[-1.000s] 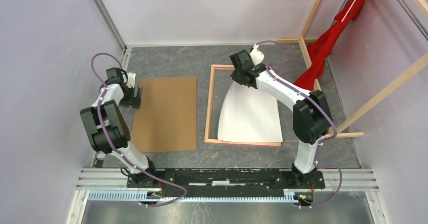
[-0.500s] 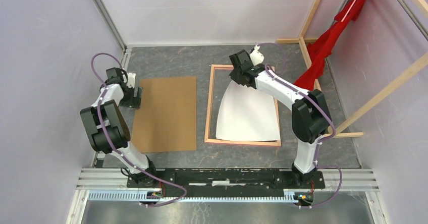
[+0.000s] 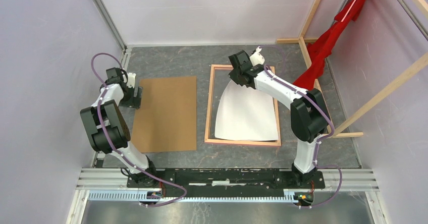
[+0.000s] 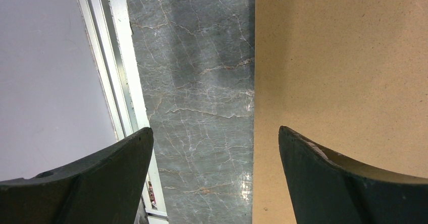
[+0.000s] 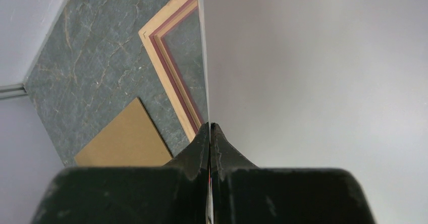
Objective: Put the photo into the frame
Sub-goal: Turn over the photo from the photo frame.
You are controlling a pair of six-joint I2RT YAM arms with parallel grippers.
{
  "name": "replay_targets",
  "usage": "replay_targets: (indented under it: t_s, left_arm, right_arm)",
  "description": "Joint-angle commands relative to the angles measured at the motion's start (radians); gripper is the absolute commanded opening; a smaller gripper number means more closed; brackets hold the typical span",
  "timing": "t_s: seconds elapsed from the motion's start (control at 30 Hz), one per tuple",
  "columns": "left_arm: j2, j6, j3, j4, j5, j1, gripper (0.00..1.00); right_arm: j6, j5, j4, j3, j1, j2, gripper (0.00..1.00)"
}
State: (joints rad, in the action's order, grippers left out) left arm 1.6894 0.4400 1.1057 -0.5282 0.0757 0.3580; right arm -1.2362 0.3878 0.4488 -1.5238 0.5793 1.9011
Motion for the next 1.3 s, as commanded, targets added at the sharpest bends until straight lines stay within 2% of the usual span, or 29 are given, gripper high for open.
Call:
replay_targets:
  t_s: [0.0,0.33,0.53,0.77,1.27]
  left_arm:
    - [-0.026,0.054,-0.006,0.003,-0.004,-0.001,1.0]
    - [-0.03,0.06,-0.016,0.004,-0.005,-0.004,1.0]
    - [-0.023,0.059,-0.013,0.004,-0.008,-0.004,1.0]
    - [-0.021,0.06,-0.012,0.003,-0.006,-0.002,1.0]
    - [-0.02,0.062,-0.011,0.002,-0.002,-0.003,1.0]
  right_arm:
    - [-0.079,0.064,0.006,-0.01,0.004,-0.032,0.0]
    - [-0.108,0.127,0.01,0.022,0.002,-0.043,0.0]
    - [-0.033,0.099,-0.049,0.043,-0.002,-0.036,0.0]
    - [0.084,0.034,-0.022,-0.056,-0.001,0.05,0.0]
    - [0.219,-0.003,-0.024,-0.051,-0.002,0.075,0.0]
